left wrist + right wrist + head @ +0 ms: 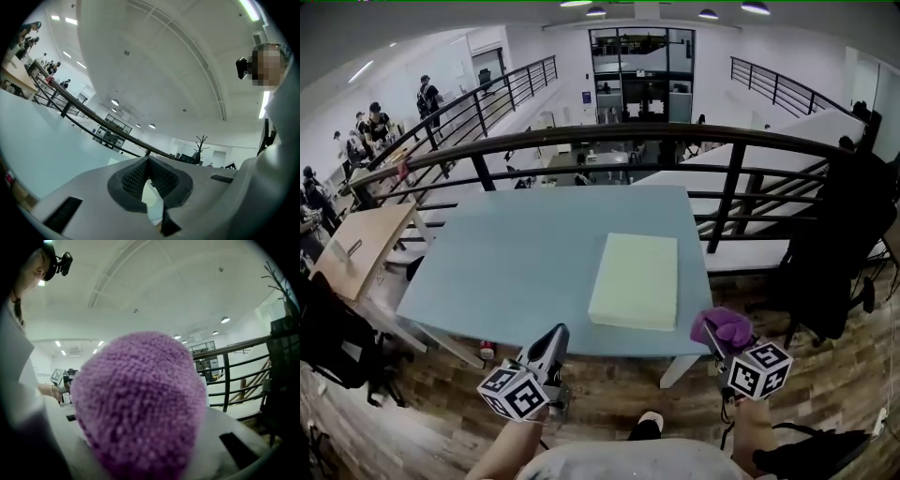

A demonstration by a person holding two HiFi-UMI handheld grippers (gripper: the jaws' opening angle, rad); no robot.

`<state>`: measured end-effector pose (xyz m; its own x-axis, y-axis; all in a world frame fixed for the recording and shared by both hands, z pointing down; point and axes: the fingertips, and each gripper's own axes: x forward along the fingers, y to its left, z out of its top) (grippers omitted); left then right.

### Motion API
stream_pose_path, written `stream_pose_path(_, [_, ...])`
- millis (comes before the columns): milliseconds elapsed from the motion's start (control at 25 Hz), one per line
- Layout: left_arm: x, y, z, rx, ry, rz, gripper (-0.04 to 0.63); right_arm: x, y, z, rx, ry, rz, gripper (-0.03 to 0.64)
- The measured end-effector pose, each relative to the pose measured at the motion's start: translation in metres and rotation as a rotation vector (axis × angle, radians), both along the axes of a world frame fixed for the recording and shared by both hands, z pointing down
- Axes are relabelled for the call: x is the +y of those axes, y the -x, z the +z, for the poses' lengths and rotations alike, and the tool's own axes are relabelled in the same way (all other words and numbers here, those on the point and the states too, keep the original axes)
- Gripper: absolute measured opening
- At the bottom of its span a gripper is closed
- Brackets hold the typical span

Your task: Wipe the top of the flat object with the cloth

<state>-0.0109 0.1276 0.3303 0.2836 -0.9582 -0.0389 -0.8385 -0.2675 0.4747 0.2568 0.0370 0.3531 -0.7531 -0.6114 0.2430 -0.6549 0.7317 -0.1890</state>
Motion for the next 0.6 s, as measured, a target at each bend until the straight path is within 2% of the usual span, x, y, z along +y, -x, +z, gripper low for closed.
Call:
stream_pose_path(120, [0.038, -0.008, -0.005, -0.035, -0.003, 0.021, 0.0, 0.04, -0.005, -0.003, 0.038, -0.01, 0.003, 0.032])
stream_pose_path(400, [0.105, -0.018, -0.012, -0.014, -0.037, 0.046, 0.0, 0.117, -0.02, -0.005, 0.06, -0.019, 0.034, 0.032])
stream_pose_path(600, [0.13, -0.029, -0.028, -0.012, -0.064, 0.062, -0.001, 0.15, -0.03, -0.014, 0.06, -0.031, 0.046, 0.032])
